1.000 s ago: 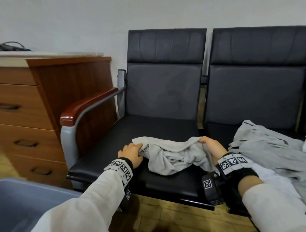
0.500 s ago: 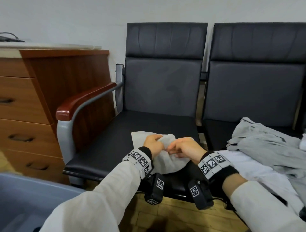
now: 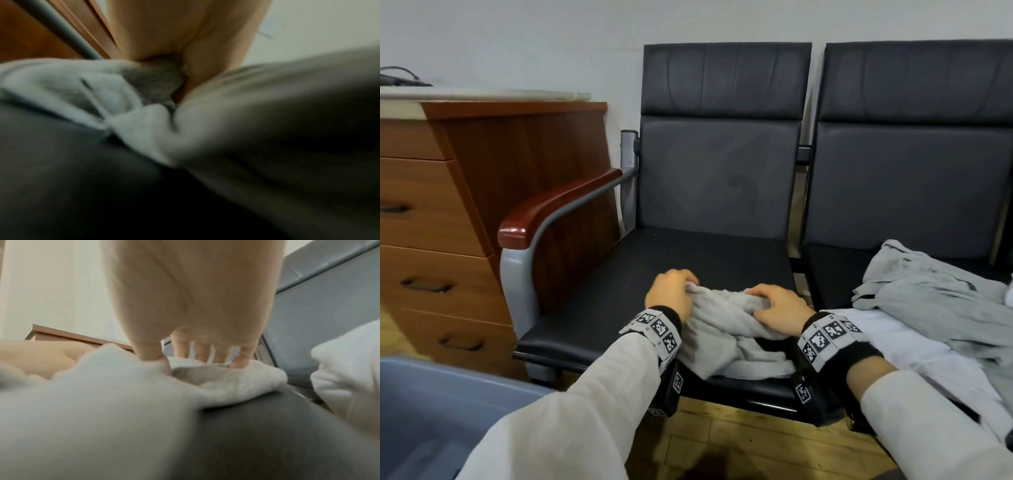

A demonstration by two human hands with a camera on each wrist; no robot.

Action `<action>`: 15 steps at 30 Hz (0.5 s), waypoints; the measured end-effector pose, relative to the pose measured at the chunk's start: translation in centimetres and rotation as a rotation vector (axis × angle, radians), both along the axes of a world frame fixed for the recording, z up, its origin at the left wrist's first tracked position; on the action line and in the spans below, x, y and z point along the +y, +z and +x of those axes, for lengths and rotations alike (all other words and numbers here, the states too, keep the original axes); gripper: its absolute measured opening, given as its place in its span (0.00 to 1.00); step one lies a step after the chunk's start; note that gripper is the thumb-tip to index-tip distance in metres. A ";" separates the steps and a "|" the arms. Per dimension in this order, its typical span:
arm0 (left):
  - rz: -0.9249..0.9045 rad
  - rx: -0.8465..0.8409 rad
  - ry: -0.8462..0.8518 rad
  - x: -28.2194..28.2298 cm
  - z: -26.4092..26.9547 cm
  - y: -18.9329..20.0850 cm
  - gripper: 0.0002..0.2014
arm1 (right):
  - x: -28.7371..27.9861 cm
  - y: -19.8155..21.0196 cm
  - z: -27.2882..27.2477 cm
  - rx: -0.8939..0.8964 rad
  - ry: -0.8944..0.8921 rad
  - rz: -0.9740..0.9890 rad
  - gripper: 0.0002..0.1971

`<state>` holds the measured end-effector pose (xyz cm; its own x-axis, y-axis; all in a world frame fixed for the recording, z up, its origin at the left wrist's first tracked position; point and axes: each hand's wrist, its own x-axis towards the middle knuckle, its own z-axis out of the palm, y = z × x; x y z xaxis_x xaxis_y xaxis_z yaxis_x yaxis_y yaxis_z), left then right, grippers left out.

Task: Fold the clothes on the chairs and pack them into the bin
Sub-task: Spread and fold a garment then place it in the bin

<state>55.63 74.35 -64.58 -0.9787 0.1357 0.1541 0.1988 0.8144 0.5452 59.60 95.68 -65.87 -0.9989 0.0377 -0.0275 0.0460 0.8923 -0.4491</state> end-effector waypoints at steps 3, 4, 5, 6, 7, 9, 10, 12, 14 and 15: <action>0.016 -0.120 0.218 -2.4 -0.6 -0.9 0.13 | 1.0 0.0 -0.4 0.029 -0.119 -0.090 0.24; -0.028 -0.168 0.244 -2.9 -0.7 -1.2 0.14 | 1.2 0.1 -0.5 0.032 -0.164 -0.124 0.22; -0.078 -0.194 0.257 -3.4 -0.7 -1.5 0.14 | 1.5 0.1 -0.5 0.047 -0.209 -0.139 0.20; -0.120 -0.202 0.267 -3.9 -0.8 -1.7 0.13 | 1.7 0.1 -0.6 0.044 -0.252 -0.139 0.19; -0.142 -0.197 0.271 -4.3 -0.8 -1.8 0.11 | 2.0 0.1 -0.5 0.026 -0.277 -0.120 0.18; -0.092 -0.202 0.273 -5.0 -0.9 -1.8 0.07 | 2.1 0.0 -0.3 -0.037 -0.286 -0.076 0.19; -0.026 -0.211 0.277 -5.3 -0.9 -1.7 0.06 | 2.2 -0.1 -0.2 -0.060 -0.281 -0.069 0.20; 0.165 -0.198 0.280 -5.8 -1.0 -1.5 0.08 | 2.2 -0.1 0.0 -0.084 -0.295 -0.135 0.28; 0.326 -0.168 0.278 -6.0 -1.2 -1.3 0.12 | 2.2 -0.1 -0.2 -0.115 -0.292 -0.225 0.27; 0.391 -0.164 0.277 -6.1 -1.3 -1.3 0.13 | 2.2 -0.2 -0.3 -0.132 -0.280 -0.277 0.21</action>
